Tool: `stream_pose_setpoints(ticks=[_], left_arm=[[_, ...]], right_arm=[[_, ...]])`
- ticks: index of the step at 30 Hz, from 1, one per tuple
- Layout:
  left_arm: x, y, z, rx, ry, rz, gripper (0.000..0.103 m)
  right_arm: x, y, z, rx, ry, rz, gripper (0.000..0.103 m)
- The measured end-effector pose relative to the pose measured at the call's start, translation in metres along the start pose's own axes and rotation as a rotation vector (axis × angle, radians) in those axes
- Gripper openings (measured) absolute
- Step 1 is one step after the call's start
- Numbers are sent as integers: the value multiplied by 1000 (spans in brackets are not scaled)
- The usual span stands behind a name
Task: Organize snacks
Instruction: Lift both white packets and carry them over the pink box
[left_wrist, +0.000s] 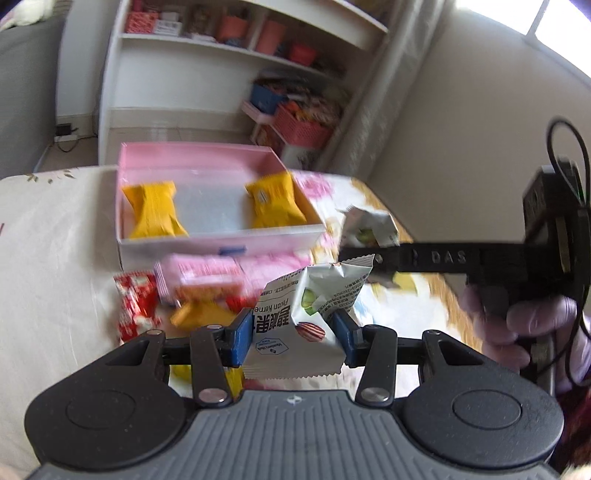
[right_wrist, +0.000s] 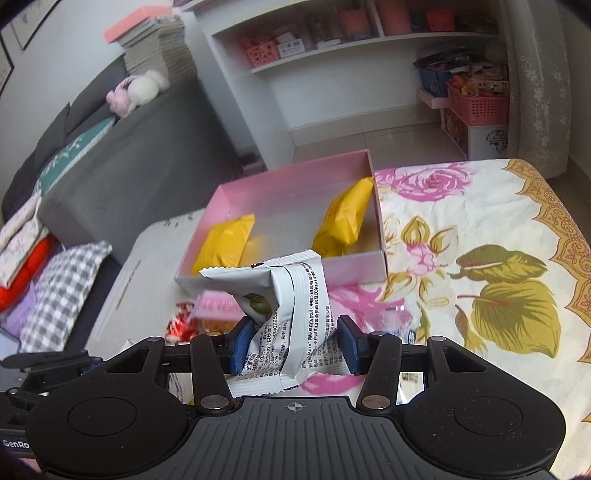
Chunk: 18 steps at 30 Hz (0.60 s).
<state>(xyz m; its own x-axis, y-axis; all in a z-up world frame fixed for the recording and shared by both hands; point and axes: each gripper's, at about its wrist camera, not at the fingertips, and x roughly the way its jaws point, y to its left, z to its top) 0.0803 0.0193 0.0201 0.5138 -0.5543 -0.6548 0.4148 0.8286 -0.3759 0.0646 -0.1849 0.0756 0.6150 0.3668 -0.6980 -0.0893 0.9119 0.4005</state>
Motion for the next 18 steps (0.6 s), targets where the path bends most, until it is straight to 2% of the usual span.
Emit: stream_pose_setpoints(ticks=[6, 12, 18], left_arm=[[19, 11, 20, -65, -53, 62, 43], [42, 18, 48, -58, -105, 140, 43], [67, 37, 58, -73, -152, 140, 43]], right_arm=[[14, -4, 20, 101, -30, 12, 48], [43, -1, 37, 164, -75, 46, 48], [78, -1, 50, 189, -90, 86, 48]])
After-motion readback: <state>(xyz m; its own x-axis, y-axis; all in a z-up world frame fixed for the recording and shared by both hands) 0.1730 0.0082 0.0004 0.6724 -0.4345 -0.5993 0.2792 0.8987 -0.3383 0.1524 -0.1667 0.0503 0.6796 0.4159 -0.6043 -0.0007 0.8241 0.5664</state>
